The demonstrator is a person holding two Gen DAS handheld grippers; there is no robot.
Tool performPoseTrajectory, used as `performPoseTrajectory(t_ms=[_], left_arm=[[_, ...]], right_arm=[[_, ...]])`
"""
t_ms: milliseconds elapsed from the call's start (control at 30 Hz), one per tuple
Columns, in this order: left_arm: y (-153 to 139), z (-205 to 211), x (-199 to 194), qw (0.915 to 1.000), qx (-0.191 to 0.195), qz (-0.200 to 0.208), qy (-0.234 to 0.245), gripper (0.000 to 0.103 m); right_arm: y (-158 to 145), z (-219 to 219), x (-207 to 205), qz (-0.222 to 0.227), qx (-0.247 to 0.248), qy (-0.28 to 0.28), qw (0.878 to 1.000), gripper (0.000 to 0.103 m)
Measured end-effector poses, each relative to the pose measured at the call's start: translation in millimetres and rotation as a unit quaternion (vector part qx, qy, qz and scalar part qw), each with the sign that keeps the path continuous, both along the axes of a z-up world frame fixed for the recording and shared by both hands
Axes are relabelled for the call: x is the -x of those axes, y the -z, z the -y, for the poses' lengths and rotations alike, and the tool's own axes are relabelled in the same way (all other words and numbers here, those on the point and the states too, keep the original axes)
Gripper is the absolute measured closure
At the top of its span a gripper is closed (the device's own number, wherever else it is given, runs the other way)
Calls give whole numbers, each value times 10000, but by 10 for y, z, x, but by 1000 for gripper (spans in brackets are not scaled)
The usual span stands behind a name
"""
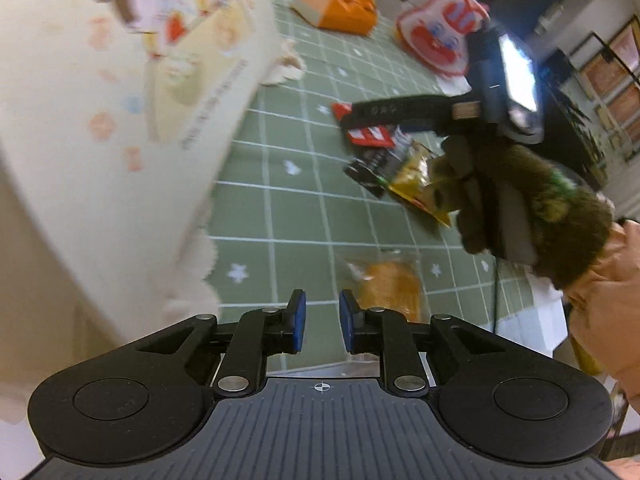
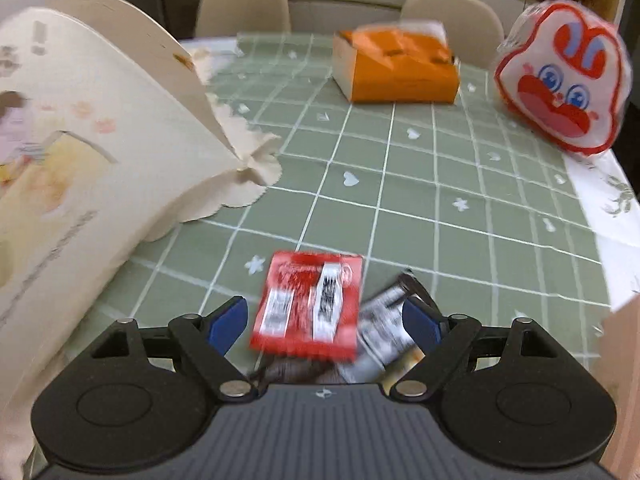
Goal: Organize snacks
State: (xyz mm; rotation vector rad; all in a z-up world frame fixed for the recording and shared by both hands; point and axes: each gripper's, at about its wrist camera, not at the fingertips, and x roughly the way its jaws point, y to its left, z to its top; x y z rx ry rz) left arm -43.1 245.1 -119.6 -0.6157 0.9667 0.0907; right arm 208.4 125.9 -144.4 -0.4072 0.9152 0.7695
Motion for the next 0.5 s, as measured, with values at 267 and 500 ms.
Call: performPoseTrajectory(t_ms=[267, 500], left_arm=[[15, 157, 0, 9996, 139, -7, 228, 80], [-183, 601, -110, 9951, -619, 94, 771, 79]], right_arm=[[24, -65, 111, 29, 309, -447, 9985, 44], [-318, 612, 545, -14, -23, -869, 9962, 60]])
